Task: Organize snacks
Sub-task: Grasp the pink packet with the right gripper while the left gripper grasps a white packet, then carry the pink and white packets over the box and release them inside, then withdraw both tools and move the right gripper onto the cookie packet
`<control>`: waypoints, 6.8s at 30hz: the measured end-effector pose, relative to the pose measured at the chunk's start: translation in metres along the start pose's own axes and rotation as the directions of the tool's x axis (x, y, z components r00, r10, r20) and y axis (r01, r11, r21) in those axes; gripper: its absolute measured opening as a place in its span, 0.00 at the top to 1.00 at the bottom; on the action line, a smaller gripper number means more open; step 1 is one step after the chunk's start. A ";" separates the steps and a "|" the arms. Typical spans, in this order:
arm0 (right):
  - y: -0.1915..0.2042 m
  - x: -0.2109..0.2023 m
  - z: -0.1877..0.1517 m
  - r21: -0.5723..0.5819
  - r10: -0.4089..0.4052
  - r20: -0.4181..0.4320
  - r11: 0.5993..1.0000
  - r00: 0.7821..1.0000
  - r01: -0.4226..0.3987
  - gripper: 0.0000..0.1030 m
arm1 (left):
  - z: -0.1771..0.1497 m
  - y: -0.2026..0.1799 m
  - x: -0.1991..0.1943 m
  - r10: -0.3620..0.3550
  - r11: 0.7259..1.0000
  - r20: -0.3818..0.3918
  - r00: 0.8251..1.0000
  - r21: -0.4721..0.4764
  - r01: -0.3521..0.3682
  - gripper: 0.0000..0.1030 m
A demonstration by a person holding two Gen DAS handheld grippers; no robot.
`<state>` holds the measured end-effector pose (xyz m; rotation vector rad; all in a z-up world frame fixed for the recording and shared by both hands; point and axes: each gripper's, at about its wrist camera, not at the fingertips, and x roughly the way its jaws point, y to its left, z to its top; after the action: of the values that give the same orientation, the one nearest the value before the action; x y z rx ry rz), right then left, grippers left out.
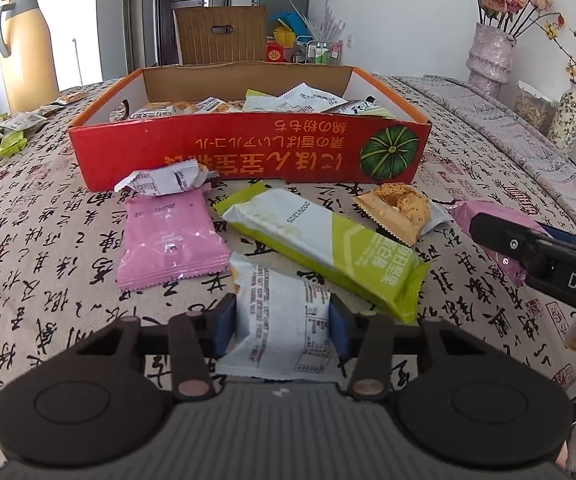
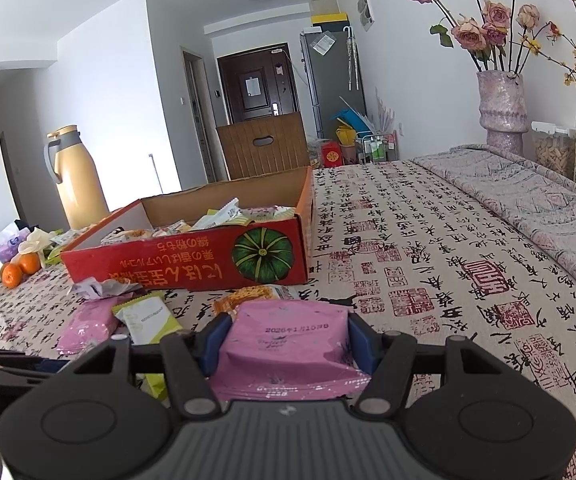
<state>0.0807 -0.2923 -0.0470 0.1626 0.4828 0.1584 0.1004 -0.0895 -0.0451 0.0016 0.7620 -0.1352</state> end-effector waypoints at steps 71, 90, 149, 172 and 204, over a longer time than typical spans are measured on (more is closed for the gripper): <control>0.067 0.158 0.140 -0.087 -0.006 0.077 0.996 0.997 0.013 0.40 | 0.182 0.080 0.065 0.143 0.987 0.260 0.955 -0.106 -0.119 0.57; 0.066 0.183 0.123 -0.109 -0.033 -0.011 0.993 0.999 0.032 0.40 | 0.172 0.095 0.093 0.116 0.987 0.189 0.975 -0.133 -0.091 0.57; 0.077 0.072 0.096 -0.134 0.013 0.005 0.991 1.000 -0.013 0.00 | 0.107 0.093 -0.016 0.225 0.970 0.242 0.944 -0.145 -0.194 0.00; 0.066 0.040 0.045 -0.154 -0.002 -0.103 0.988 0.995 -0.014 0.00 | 0.043 0.110 -0.034 0.192 0.975 0.173 0.966 -0.144 -0.168 0.00; 0.035 0.109 0.035 -0.179 -0.049 -0.275 0.984 0.960 -0.001 0.36 | 0.046 0.097 0.001 0.191 0.976 0.073 0.979 -0.124 -0.181 0.00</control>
<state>0.1888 -0.2412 -0.0588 -0.0425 0.7485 0.2010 0.1447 0.0047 -0.0165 -0.0439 0.6808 0.0881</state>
